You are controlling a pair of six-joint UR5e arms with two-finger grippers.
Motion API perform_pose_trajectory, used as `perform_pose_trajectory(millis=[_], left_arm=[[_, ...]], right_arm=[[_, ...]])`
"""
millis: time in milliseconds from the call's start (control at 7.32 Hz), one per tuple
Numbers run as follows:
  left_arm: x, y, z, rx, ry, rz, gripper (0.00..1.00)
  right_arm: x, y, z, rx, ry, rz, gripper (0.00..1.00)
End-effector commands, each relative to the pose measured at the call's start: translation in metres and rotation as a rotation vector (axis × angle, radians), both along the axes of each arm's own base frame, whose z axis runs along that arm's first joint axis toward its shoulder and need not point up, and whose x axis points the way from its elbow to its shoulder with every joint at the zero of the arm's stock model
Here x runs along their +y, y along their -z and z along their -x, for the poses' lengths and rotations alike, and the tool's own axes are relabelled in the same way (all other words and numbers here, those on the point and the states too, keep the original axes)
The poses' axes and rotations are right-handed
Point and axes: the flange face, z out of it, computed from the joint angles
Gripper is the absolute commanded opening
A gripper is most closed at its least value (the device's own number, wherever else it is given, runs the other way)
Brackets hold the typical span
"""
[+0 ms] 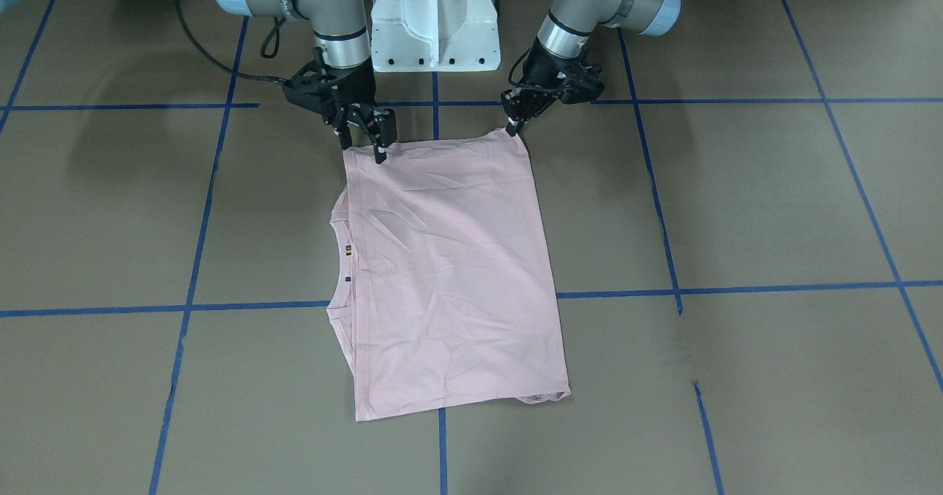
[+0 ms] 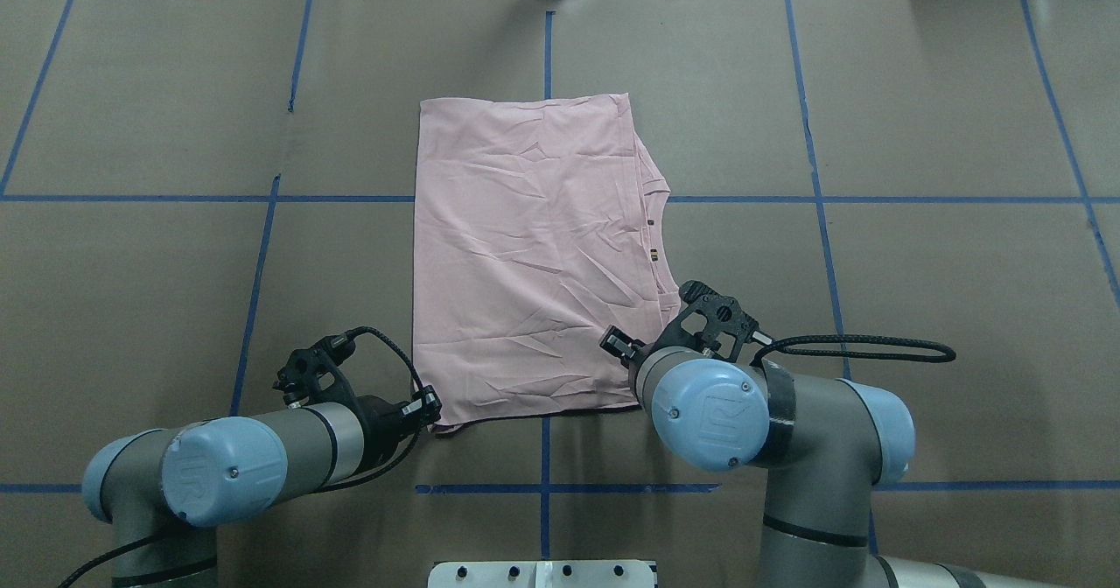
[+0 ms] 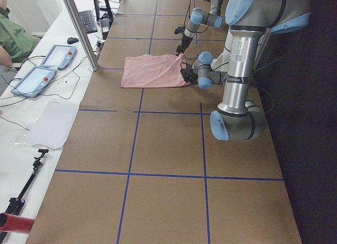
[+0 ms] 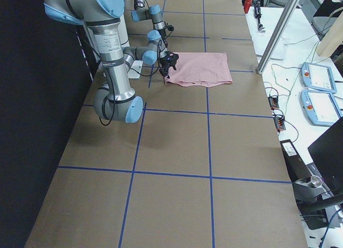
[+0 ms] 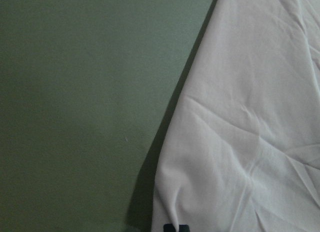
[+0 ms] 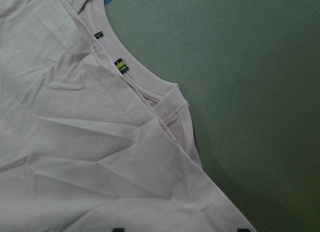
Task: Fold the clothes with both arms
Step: 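Lower the right gripper to the shirt's near corner beside the left gripper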
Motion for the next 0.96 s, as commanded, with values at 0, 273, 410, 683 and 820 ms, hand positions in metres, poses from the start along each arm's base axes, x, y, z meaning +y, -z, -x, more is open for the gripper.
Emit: perform_pose_trajectory(millis=[0,273,410,683,820], left_arm=[[0.0,0.001,0.0,0.002,0.0,-0.001,0.0],[0.0,0.002,0.001,0.003,0.0,-0.001,0.0],[0.0,0.002,0.001,0.003,0.0,-0.001,0.0],[0.001,0.003,0.0,0.005,-0.001,-0.001,0.0],[0.0,0.003,0.0,0.005,0.0,-0.001,0.0]], right_arm=[[0.009,-0.006,0.017,0.034,-0.011,0.037,0.78],[0.005,0.003,0.027,0.04,-0.018,0.042,0.73],[0.003,0.006,0.027,0.052,-0.025,0.048,0.73],[0.002,0.004,0.028,0.058,-0.025,0.05,0.73],[0.0,0.002,0.035,0.068,-0.027,0.052,0.71]])
